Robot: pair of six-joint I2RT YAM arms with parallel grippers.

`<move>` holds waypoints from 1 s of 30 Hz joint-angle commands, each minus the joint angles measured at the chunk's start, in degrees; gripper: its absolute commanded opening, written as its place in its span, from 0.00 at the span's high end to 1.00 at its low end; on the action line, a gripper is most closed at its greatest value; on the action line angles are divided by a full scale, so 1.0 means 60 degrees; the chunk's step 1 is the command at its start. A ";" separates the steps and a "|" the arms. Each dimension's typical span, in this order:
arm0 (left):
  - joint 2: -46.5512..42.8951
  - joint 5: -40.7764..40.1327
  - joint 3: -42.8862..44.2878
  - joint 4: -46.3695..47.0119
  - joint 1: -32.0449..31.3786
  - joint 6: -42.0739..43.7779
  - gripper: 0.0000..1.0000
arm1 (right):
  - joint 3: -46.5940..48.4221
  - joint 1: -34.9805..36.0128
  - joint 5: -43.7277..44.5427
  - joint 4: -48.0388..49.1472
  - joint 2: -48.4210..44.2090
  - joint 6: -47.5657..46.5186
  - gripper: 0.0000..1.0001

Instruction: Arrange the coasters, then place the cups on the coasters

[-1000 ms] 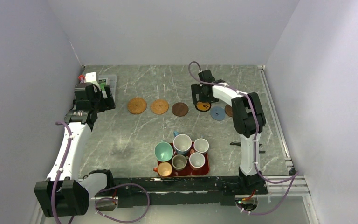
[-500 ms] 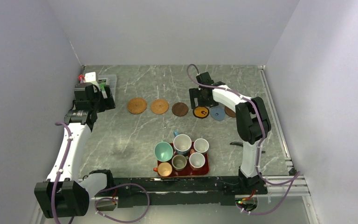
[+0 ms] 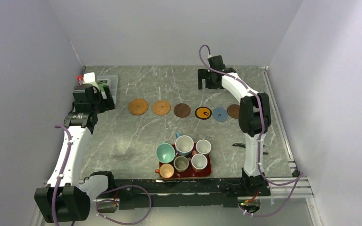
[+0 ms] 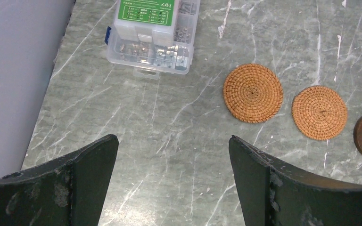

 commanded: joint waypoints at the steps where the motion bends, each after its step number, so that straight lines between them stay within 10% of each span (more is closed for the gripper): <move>1: -0.0148 -0.0237 -0.0147 0.0460 0.0041 -0.0036 0.06 | 0.0759 -0.0402 -0.0290 0.0212 0.0779 -0.0095 0.01; 30: -0.0200 0.0241 -0.0088 0.0402 0.0041 -0.0164 0.06 | -0.0689 -0.0541 -0.0814 0.0803 0.0968 0.0145 0.09</move>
